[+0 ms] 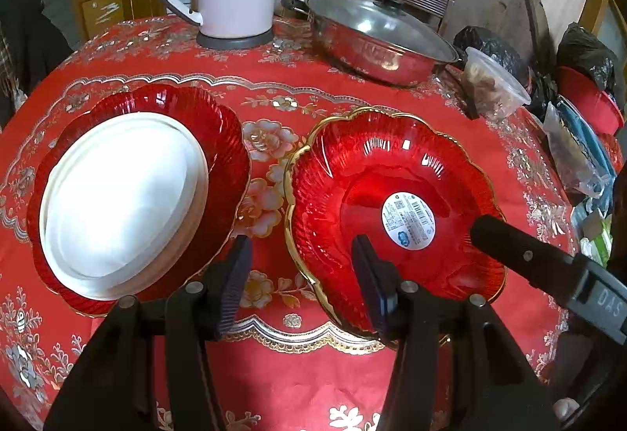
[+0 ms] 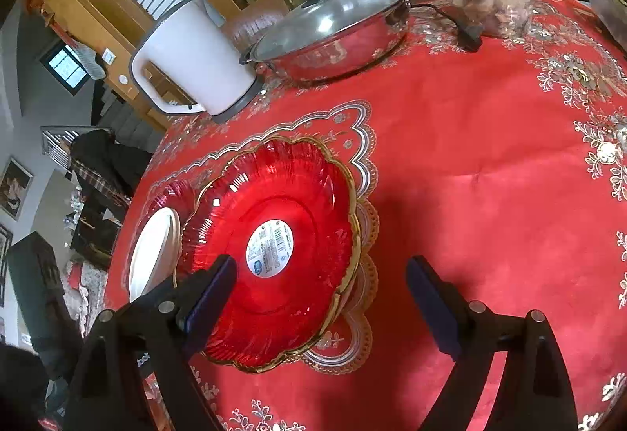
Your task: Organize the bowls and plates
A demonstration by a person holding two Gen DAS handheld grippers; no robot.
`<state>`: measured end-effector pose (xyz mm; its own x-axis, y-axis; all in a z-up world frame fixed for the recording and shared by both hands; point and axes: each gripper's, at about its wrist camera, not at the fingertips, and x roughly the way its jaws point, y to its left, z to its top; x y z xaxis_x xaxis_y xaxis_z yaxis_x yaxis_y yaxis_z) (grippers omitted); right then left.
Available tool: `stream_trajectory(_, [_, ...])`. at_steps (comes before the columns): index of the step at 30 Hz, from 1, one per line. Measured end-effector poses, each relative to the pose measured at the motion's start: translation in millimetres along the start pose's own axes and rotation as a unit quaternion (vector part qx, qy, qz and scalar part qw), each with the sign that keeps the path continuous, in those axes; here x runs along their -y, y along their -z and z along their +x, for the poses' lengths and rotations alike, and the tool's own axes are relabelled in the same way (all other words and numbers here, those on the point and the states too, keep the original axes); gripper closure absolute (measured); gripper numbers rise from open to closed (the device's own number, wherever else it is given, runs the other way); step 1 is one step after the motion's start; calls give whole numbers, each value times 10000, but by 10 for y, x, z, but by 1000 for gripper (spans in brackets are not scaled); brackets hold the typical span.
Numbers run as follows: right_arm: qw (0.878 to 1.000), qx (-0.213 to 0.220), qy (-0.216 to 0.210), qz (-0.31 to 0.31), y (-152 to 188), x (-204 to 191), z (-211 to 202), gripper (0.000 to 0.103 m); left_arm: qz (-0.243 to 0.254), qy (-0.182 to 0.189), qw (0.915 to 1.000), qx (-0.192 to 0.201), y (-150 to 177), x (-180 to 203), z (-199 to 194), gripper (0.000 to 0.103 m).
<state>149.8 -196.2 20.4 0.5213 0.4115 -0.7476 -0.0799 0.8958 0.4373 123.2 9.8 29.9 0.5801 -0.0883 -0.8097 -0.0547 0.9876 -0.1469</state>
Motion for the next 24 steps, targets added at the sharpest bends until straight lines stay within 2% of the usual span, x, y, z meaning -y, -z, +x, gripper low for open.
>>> stream_trajectory(6, [9999, 155, 59, -35, -5, 12, -92, 13, 156, -167, 9995, 213, 23, 36, -46, 52])
stream_trajectory(15, [9974, 673, 243, -128, 84, -45, -306, 13, 316, -442, 9935, 996, 71, 54, -226, 52])
stream_trajectory(24, [9959, 750, 405, -306, 124, -144, -358, 12, 403, -456, 9915, 1149, 93, 79, -300, 52])
